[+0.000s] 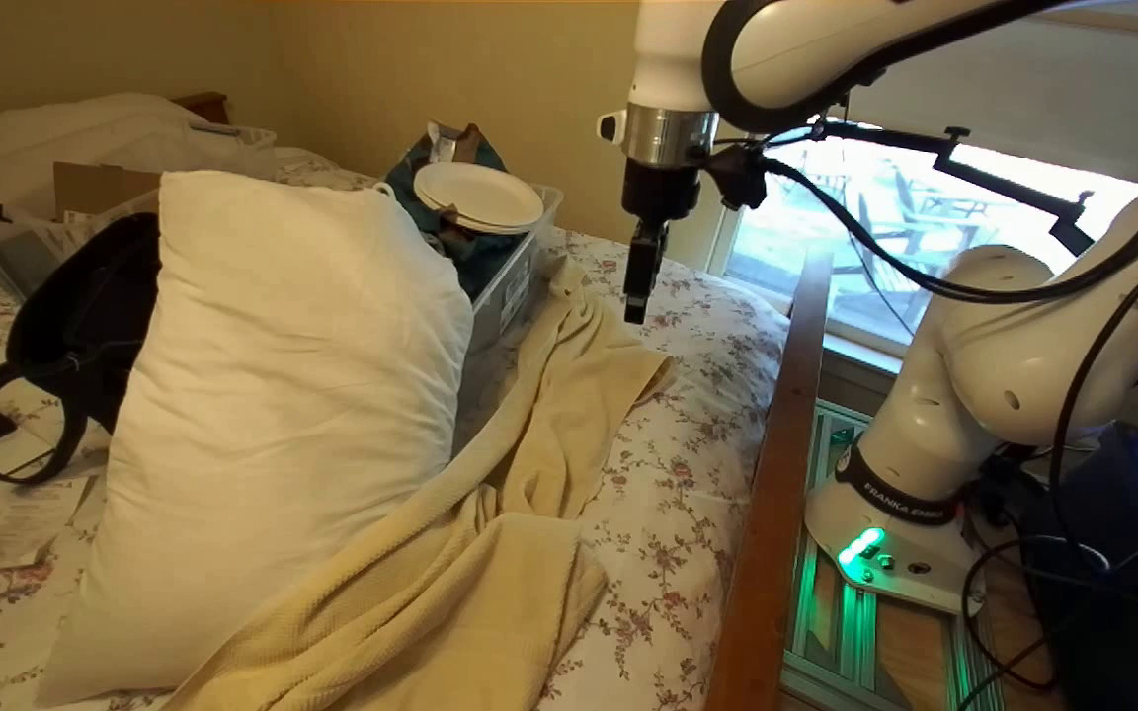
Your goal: Pull the fleece to the right
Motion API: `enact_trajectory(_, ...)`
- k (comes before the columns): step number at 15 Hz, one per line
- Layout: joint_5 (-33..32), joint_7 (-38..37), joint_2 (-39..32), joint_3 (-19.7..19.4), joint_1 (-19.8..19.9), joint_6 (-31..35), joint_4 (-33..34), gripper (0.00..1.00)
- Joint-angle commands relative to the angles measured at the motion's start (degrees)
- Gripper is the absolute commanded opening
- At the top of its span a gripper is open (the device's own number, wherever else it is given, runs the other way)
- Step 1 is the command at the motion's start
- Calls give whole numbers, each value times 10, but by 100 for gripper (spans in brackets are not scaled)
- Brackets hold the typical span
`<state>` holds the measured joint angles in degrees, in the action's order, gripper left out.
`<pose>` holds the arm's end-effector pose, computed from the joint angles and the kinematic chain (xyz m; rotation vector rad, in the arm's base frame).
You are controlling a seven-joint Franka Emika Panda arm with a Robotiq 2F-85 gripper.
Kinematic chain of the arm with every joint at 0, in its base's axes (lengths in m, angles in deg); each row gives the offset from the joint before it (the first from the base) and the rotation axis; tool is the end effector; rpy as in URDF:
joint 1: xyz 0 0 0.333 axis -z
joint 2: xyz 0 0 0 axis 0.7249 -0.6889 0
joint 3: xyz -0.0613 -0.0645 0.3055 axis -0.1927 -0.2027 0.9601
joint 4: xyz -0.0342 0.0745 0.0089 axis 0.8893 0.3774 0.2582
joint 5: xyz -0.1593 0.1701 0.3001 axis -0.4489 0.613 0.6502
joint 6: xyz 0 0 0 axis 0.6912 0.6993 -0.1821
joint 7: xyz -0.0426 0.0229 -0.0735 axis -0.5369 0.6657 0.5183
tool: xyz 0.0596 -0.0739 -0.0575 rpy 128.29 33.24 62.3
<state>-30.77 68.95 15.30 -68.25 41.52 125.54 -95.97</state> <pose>0.3509 0.0281 0.4280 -3.0759 -0.2520 0.0674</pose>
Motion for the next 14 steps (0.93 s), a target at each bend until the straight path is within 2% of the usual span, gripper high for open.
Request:
enact_trajectory(1, 27, -5, -108, 2, -1, 101, -3, 100)
enact_trajectory(6, 19, -9, -254, -2, 17, 258, 2, 100)
enact_trajectory(8, 49, 7, -309, -10, 22, 308, 9, 100)
enact_trajectory(9, 136, 86, -334, -50, -12, 284, 25, 100)
enact_trajectory(10, 59, 18, -279, -6, 22, 284, -8, 100)
enact_trajectory(12, 109, 66, -317, -21, 20, 285, 6, 100)
enact_trajectory(14, 115, 72, -331, -23, 21, 285, 17, 100)
